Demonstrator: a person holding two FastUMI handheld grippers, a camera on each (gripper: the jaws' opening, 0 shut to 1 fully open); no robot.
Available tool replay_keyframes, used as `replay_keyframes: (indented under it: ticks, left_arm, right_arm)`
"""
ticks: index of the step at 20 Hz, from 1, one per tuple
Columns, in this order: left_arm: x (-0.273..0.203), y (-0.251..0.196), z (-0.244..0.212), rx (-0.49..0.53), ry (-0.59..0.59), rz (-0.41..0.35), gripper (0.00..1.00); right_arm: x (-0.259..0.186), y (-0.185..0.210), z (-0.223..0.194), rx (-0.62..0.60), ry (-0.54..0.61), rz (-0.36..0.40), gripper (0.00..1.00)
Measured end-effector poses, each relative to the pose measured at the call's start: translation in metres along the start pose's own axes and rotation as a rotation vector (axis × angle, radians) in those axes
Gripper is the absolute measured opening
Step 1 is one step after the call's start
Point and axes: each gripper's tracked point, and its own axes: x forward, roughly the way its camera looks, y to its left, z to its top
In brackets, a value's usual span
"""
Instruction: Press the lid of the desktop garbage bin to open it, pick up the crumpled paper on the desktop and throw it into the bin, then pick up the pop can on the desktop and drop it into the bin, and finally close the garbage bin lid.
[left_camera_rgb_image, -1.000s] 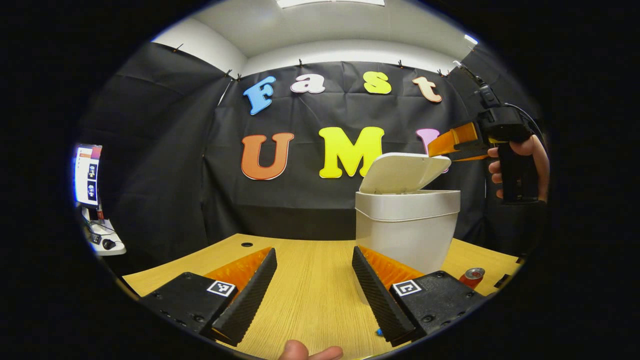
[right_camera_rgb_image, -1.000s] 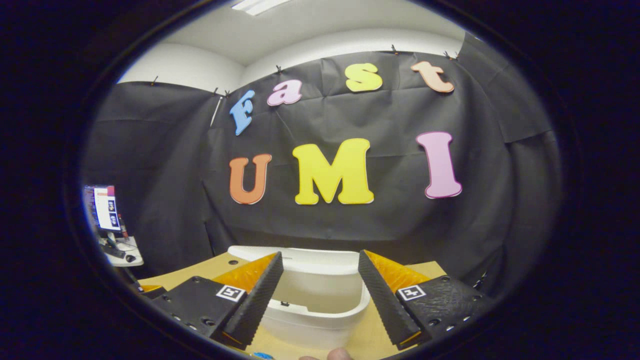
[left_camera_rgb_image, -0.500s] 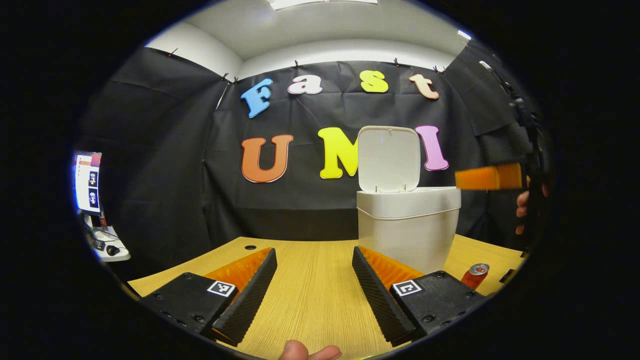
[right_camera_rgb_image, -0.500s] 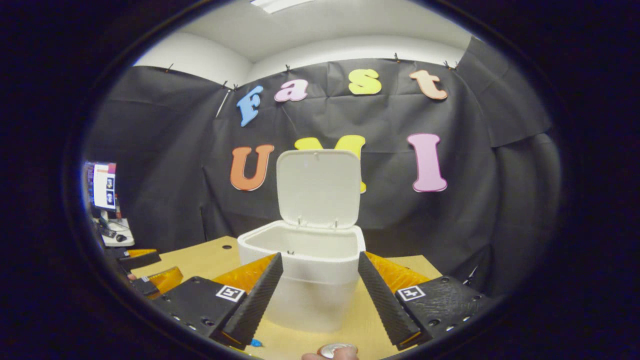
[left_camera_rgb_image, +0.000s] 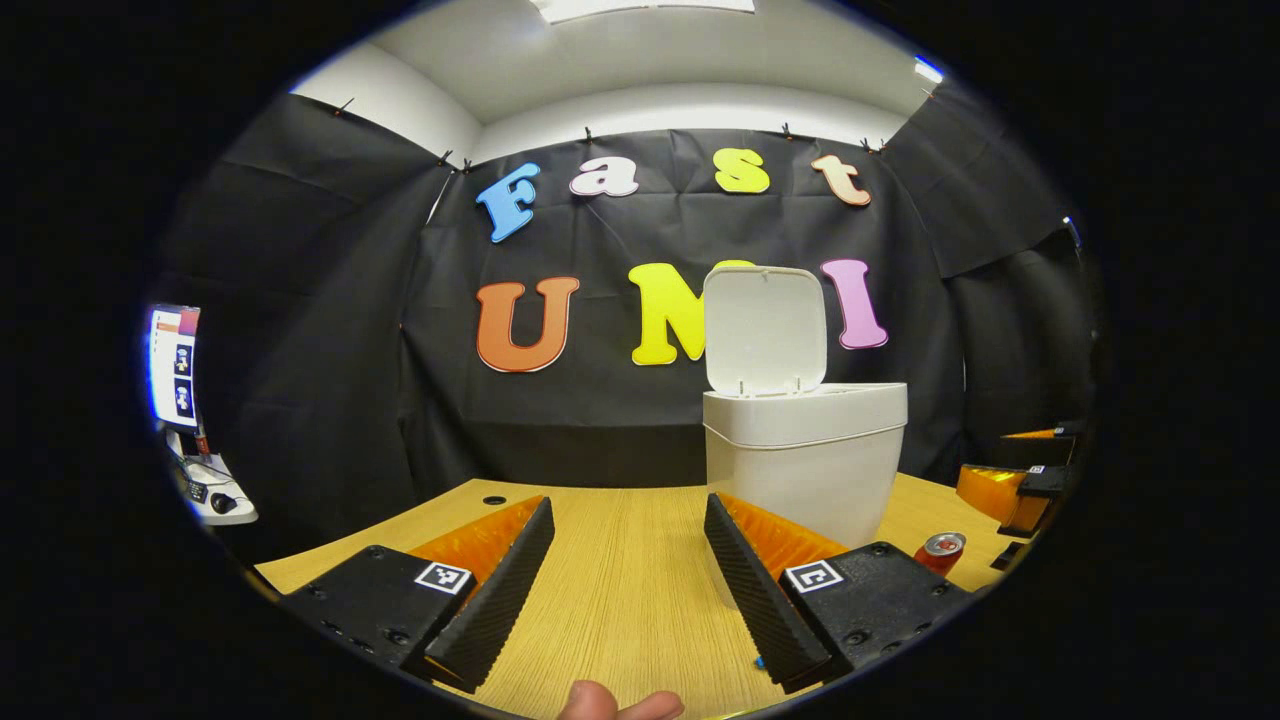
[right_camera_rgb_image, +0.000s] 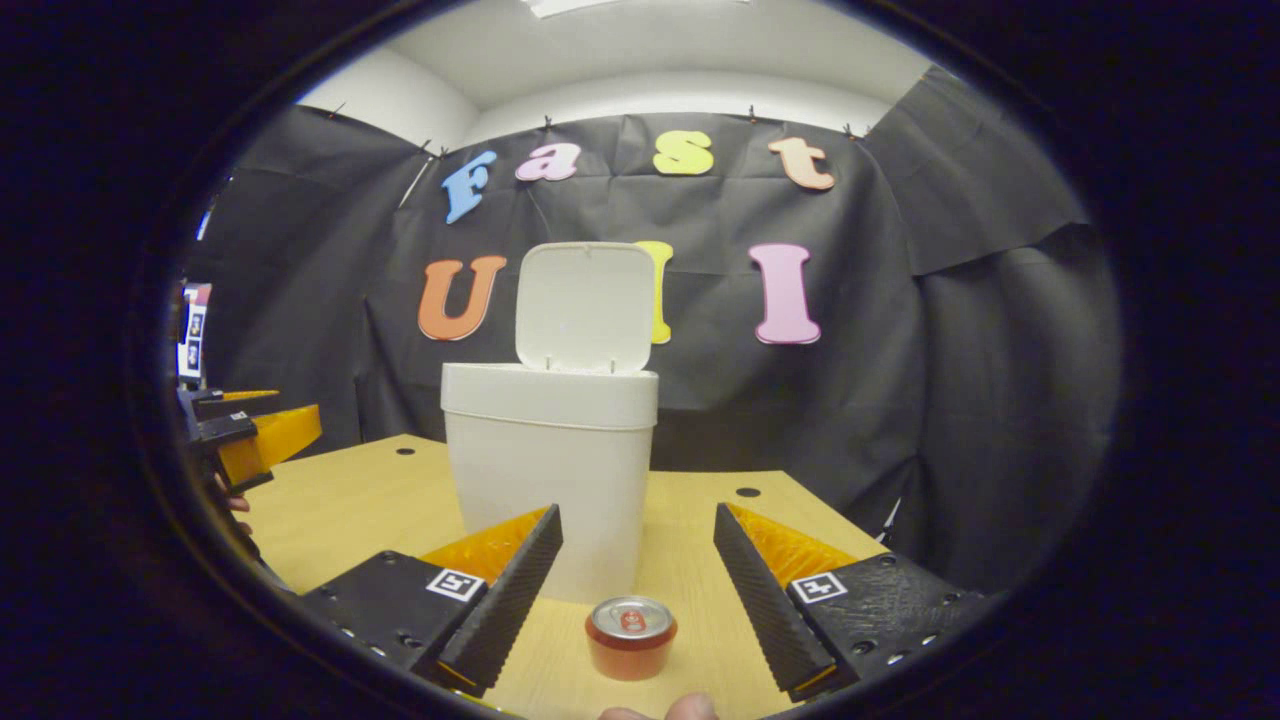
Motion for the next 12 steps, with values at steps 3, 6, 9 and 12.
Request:
replay_keyframes:
  ticks: [3, 6, 9, 12]
  left_arm:
    - [-0.001, 0.000, 0.000, 0.004, -0.002, 0.001, 0.98]
    - [-0.003, 0.001, 0.003, -0.003, -0.007, 0.004, 0.98]
    - [-0.003, 0.003, 0.003, -0.002, -0.007, 0.006, 0.98]
    - [-0.003, 0.002, 0.002, -0.002, -0.009, 0.007, 0.98]
  right_arm:
    - [-0.007, -0.002, -0.021, 0.029, 0.025, 0.005, 0.95]
    - [-0.007, -0.003, -0.034, 0.032, 0.055, 0.001, 0.95]
    - [-0.005, 0.002, -0.051, 0.022, 0.088, 0.008, 0.95]
    - [-0.002, 0.003, -0.066, 0.018, 0.125, 0.009, 0.95]
